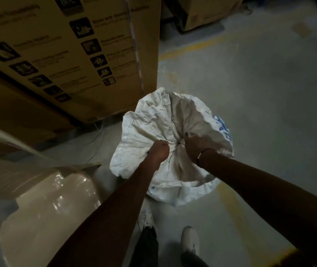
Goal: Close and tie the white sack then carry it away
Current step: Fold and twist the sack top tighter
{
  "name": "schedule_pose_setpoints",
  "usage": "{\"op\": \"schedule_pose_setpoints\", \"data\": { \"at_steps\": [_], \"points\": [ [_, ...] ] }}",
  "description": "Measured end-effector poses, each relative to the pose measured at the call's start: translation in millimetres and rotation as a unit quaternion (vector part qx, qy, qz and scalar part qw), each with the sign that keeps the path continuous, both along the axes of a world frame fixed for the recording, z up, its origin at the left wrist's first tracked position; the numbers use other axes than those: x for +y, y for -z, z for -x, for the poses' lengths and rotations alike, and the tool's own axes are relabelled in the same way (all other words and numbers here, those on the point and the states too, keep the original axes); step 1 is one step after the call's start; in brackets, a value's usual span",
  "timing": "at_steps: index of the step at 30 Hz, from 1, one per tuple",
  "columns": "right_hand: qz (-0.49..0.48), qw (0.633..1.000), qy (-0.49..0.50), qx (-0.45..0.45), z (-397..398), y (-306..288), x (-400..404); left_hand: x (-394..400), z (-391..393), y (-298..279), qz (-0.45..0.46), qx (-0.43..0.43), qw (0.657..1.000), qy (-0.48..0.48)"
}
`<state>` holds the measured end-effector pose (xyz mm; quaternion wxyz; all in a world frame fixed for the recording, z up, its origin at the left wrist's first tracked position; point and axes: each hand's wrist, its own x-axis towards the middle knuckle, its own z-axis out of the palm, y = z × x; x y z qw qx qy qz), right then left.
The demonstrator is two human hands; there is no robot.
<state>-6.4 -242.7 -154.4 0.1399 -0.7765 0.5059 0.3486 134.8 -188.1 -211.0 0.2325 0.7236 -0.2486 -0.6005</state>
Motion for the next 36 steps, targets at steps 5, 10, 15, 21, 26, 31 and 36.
{"op": "schedule_pose_setpoints", "data": {
  "at_steps": [5, 10, 15, 21, 26, 31, 36],
  "points": [
    [-0.027, 0.998, 0.017, -0.047, 1.6, 16.3, -9.4, -0.3, 9.7, 11.0, 0.067, -0.108, 0.988, 0.085],
    [-0.002, 0.985, -0.072, -0.155, 44.5, 31.7, -31.7, 4.4, 11.8, 48.4, 0.202, -0.131, 0.968, 0.070],
    [-0.007, 0.979, -0.005, -0.206, 72.6, 57.0, -38.2, 0.4, 13.7, 56.1, 0.233, -0.147, 0.960, 0.044],
    [-0.042, 0.927, 0.204, -0.312, 90.1, 78.3, -23.5, -5.9, 29.5, 40.3, 0.230, -0.279, 0.918, 0.161],
    [-0.064, 0.919, 0.212, -0.326, 94.1, 93.5, -33.2, -23.6, 27.2, 47.6, 0.167, -0.309, 0.912, 0.214],
    [-0.091, 0.930, 0.190, -0.302, 91.9, 100.3, -42.6, -27.0, 25.1, 54.0, 0.114, -0.293, 0.921, 0.231],
    [-0.118, 0.905, 0.225, -0.342, 97.4, 78.3, -36.7, -8.8, 24.1, 46.6, 0.112, -0.233, 0.940, 0.224]
  ]
}}
